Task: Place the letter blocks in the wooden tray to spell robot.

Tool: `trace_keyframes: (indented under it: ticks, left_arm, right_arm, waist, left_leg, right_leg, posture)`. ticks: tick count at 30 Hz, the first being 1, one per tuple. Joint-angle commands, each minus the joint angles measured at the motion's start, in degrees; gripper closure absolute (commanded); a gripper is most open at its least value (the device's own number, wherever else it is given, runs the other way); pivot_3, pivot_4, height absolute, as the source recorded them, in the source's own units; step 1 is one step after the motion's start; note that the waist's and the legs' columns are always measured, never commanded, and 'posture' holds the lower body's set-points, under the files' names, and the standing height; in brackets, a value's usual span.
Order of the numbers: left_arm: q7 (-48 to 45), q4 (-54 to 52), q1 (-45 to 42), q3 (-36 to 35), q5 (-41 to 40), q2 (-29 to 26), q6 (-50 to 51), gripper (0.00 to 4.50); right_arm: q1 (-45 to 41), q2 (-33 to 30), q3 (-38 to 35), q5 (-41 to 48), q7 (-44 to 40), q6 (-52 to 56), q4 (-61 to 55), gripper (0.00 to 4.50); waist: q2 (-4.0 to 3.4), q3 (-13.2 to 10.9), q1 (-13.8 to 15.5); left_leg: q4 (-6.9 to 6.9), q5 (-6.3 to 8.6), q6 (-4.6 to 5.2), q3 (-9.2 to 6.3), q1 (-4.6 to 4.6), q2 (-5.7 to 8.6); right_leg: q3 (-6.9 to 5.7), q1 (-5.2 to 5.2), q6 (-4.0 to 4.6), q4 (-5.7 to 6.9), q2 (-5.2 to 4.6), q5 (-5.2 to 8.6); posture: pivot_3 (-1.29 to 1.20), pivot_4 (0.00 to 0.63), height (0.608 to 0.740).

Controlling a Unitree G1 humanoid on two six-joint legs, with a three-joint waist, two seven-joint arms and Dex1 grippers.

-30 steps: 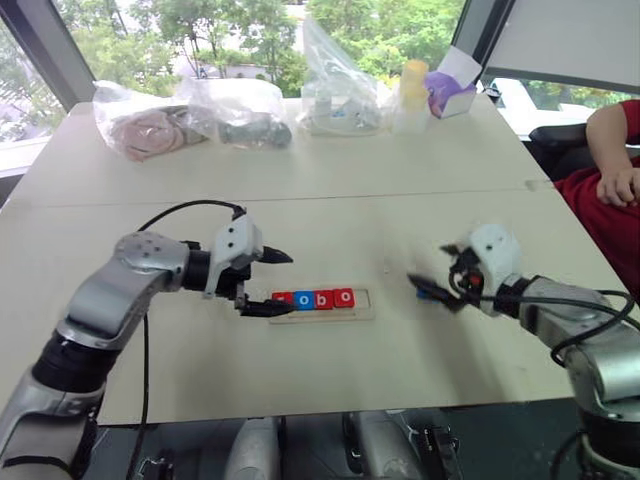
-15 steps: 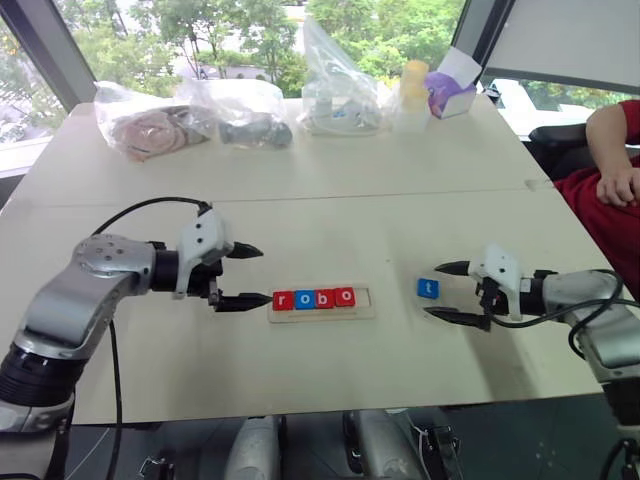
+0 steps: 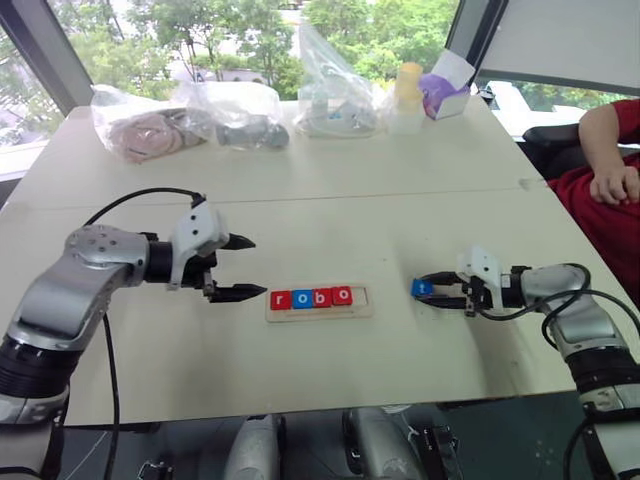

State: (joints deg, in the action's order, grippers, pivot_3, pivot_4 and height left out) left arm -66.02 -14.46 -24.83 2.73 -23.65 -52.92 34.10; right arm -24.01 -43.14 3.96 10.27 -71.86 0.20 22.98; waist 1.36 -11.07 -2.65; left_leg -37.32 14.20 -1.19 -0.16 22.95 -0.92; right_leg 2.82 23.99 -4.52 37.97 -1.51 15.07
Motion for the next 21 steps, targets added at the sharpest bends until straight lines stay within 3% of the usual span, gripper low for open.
trace_keyframes:
  ticks: [1, 8, 21]
  left_arm:
    - [-1.0, -0.2, 0.5, -0.7, 0.9, -1.3, -2.3, 0.0]
    - [-0.4, -1.3, 1.1, 0.1, 1.0, -0.3, -2.3, 0.0]
    - [3.5, -4.2, 4.6, -1.7, -0.4, 0.6, -0.1, 0.0]
  right_arm:
    - [-2.2, 1.4, 0.8, 1.1, 0.2, 3.7, -5.6, 3.33]
    - [-5.8, 5.7, 4.4, 2.4, 0.0, 12.7, -15.2, 3.33]
    - [-8.0, 5.6, 10.5, -1.6, -4.0, 10.4, -13.6, 3.33]
  waist:
    - [-0.01, 0.0, 0.0]
    - [-0.02, 0.0, 0.3]
    - [-0.02, 0.0, 0.3]
  left_leg:
    - [0.01, 0.0, 0.0, 0.01, -0.05, 0.0]
    - [0.09, 0.0, 0.0, -0.06, 0.07, -0.02]
    - [0.03, 0.0, 0.0, -0.08, 0.27, 0.0]
  right_leg:
    - [0.01, -0.03, 0.0, 0.01, 0.0, 0.0]
    - [-0.01, 0.08, -0.06, 0.04, 0.01, 0.0]
    - [-0.04, 0.25, -0.07, 0.04, -0.03, 0.0]
  posture:
    - [0.0, 0.15, 0.74]
    - [0.0, 0.15, 0.74]
    - [0.0, 0.15, 0.74]
